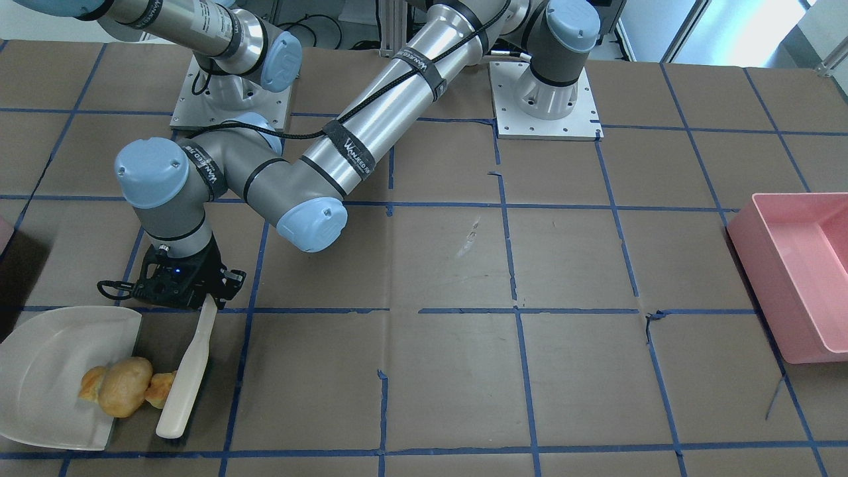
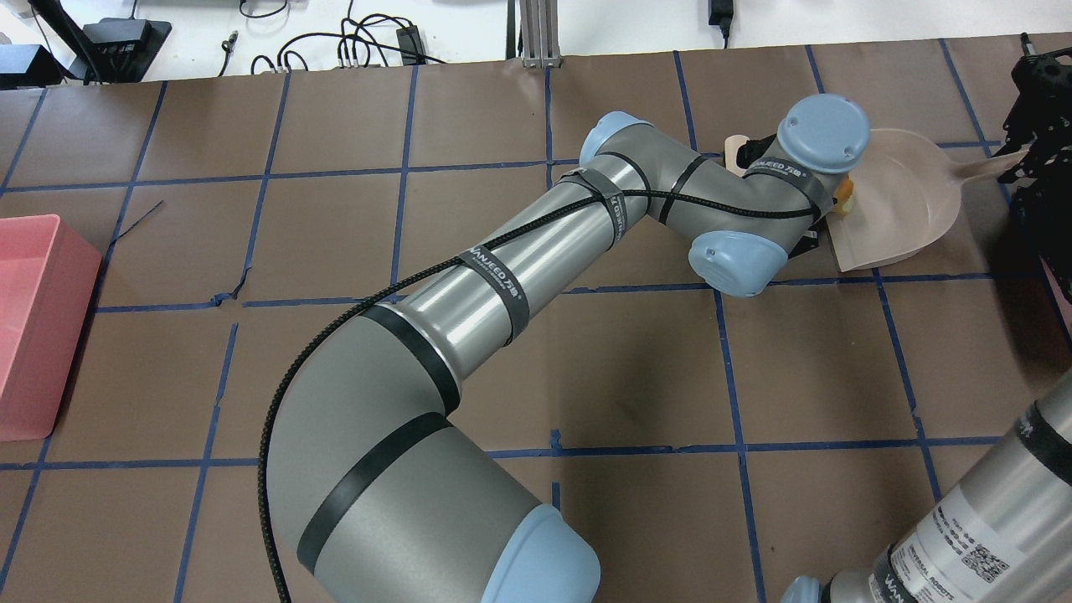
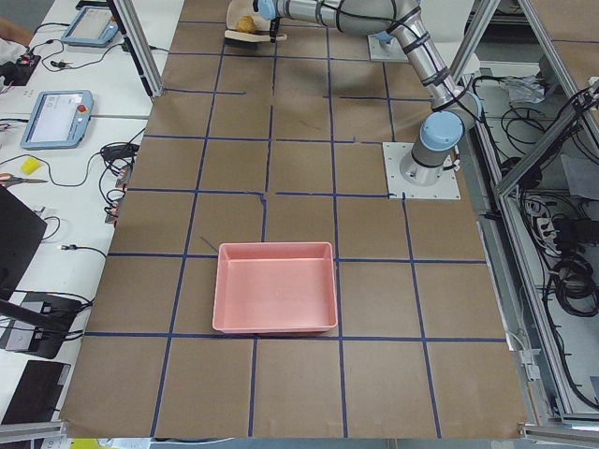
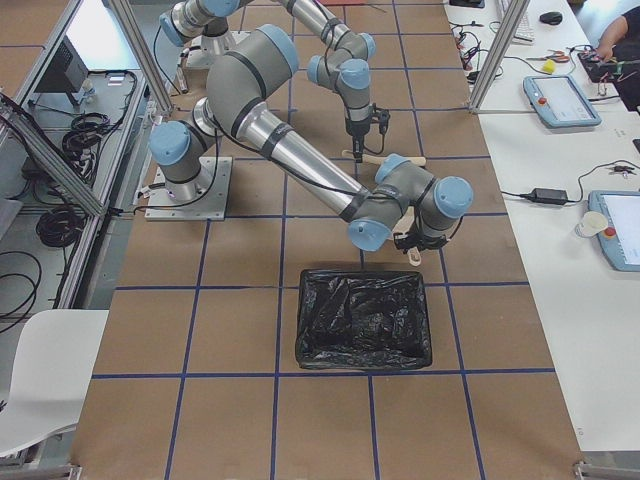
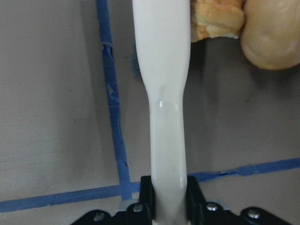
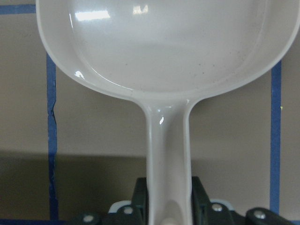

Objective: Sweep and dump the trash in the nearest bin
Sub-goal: 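Sweep the bread and potato scraps into the dustpan with the left gripper's brush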

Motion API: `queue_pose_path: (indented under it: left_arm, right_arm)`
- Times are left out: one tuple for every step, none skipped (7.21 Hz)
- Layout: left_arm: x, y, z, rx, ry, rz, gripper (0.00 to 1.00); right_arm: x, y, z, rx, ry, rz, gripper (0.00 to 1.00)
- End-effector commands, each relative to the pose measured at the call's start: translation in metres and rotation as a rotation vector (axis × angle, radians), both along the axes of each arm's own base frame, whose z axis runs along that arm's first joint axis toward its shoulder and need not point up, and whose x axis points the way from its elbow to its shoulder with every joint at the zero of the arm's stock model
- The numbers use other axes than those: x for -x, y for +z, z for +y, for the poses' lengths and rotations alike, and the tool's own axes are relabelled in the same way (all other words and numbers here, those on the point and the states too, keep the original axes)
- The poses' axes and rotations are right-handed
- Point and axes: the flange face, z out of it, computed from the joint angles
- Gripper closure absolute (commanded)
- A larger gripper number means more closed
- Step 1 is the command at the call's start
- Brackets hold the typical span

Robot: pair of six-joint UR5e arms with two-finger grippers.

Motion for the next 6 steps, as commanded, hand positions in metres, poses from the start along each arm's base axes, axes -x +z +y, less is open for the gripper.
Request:
queue_pose_path:
  left_arm:
    - [0.014, 0.007, 0.012, 0.011, -0.022, 0.011, 0.99]
    - [0.02, 0.005, 0.018, 0.012, -0.035, 0.009, 0.99]
    - [0.026, 0.002, 0.023, 0.014, -0.048, 0.01, 0.99]
    - [0.03, -0.005, 0.019, 0.014, -0.042, 0.014, 0.99]
    - [0.039, -0.007, 0.018, 0.026, -0.042, 0.027, 0.99]
    - [0.043, -0.002, 0.017, 0.034, -0.039, 0.038, 0.99]
  right_arm:
    - [0.0, 0.0, 0.0, -0.002, -0.006, -0.001, 1.0]
    - [0.0, 0.0, 0.0, -0.002, -0.006, -0.001, 1.0]
    - [0.0, -0.001, 0.0, -0.003, -0.006, -0.002, 1.0]
    - [-0.001, -0.001, 0.001, -0.005, -0.008, -0.005, 1.0]
    - [-0.004, 0.001, 0.0, 0.005, -0.019, -0.022, 1.0]
    - [-0.005, -0.001, -0.001, 0.003, -0.021, -0.028, 1.0]
